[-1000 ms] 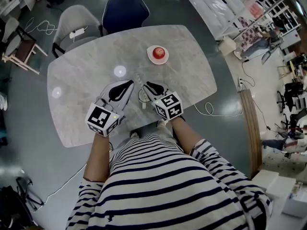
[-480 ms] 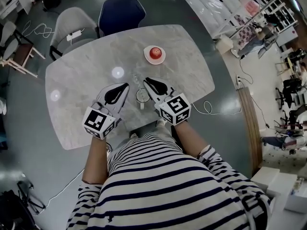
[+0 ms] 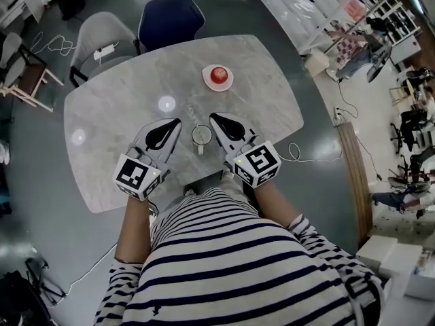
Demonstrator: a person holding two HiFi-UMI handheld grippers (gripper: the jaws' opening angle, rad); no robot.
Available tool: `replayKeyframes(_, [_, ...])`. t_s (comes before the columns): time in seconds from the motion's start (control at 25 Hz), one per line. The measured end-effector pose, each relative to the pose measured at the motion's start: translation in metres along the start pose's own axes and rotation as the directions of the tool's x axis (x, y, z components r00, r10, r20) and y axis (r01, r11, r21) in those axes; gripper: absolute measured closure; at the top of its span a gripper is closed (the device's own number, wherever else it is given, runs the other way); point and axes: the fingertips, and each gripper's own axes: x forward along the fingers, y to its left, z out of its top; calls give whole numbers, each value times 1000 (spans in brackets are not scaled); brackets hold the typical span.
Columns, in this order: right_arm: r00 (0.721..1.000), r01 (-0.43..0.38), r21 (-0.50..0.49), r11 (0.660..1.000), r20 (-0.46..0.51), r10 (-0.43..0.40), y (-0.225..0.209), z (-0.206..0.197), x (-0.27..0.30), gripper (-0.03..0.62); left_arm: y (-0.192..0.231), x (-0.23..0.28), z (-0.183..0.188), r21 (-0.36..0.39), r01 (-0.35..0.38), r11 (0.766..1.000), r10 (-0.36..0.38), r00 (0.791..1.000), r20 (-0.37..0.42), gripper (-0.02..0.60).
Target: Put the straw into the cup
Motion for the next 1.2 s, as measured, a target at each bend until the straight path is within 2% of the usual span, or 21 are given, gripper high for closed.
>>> replayKeyframes(0.28, [1000, -9, 1, 1000, 10, 9, 9, 0, -16, 588, -4, -6, -10, -8, -3, 1000, 3, 1000, -18, 575])
replayKeyframes(0.48, [1000, -7, -5, 1000, -19, 7, 11, -10, -21, 588, -6, -9, -16, -21, -7, 1000, 7, 1000, -20, 575])
replayKeyframes(1.2, [999, -25, -32, 999, -35, 24, 18, -6, -21, 589, -11, -7, -14, -25, -1, 1000, 0, 1000, -18, 575])
